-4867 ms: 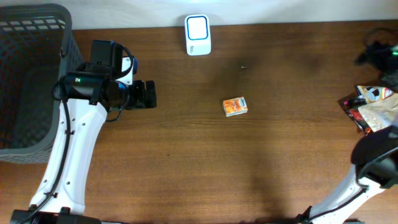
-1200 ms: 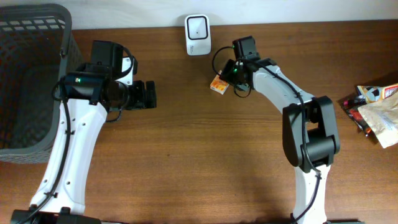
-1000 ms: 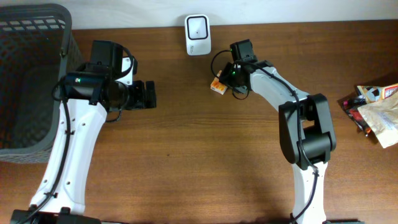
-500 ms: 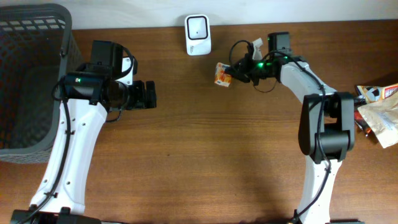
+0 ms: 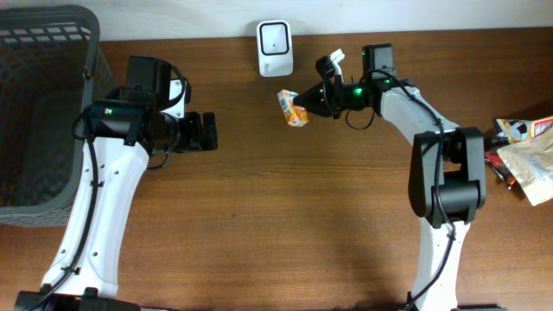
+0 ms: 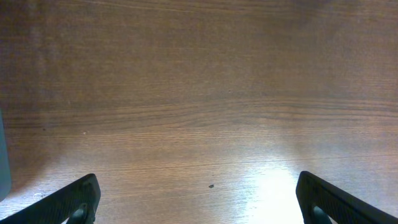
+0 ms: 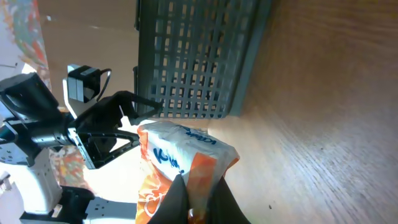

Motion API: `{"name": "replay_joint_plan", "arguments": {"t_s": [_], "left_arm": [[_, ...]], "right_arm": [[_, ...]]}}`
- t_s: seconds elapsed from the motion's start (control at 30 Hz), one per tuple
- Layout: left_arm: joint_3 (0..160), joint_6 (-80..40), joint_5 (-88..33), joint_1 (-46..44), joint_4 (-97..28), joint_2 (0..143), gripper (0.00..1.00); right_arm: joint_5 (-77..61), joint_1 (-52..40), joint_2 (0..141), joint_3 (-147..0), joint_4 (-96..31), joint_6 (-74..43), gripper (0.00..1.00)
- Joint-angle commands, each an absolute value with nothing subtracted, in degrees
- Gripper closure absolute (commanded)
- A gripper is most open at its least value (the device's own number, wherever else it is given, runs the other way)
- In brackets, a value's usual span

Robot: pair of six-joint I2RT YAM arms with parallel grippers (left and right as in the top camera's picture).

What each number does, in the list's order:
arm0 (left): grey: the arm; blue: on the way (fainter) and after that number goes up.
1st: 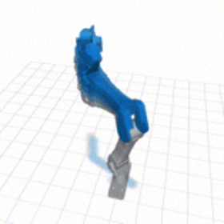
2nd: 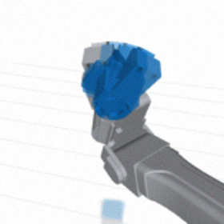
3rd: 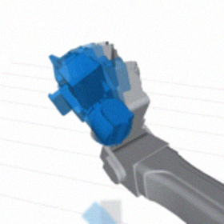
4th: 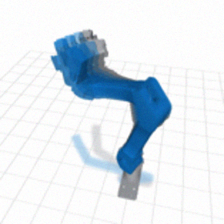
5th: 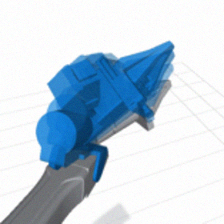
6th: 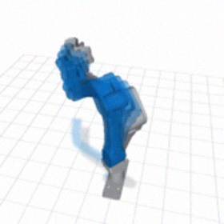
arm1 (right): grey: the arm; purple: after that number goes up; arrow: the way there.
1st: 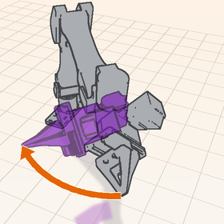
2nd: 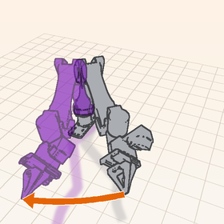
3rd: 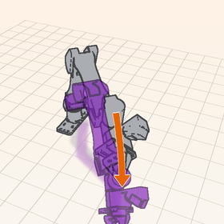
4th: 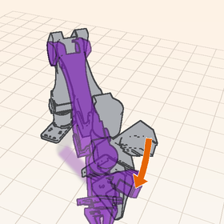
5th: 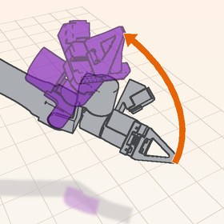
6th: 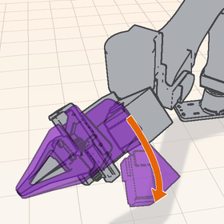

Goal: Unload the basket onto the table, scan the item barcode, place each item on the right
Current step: 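Hold the Kleenex pack against the scanner face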

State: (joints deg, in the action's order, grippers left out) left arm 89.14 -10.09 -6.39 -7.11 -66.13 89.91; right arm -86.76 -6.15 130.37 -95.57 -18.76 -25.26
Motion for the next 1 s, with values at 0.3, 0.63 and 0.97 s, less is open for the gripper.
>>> {"name": "replay_joint_plan", "arguments": {"t_s": [0.3, 0.63, 0.97], "left_arm": [[89.1, -9.4, -6.0, -7.2, -66.0, 89.9, 0.01], [89.1, -9.4, -6.0, -7.2, -66.0, 89.9, 0.01], [89.1, -9.4, -6.0, -7.2, -66.0, 89.9, 0.01]], "right_arm": [[-32.0, -9.2, 131.0, -111.3, -28.3, -30.7, 0.96], [24.6, -23.7, 132.0, -122.4, -20.6, 11.8, 0.96], [11.1, -23.7, 139.3, -122.4, -7.9, 28.5, 0.96]]}}
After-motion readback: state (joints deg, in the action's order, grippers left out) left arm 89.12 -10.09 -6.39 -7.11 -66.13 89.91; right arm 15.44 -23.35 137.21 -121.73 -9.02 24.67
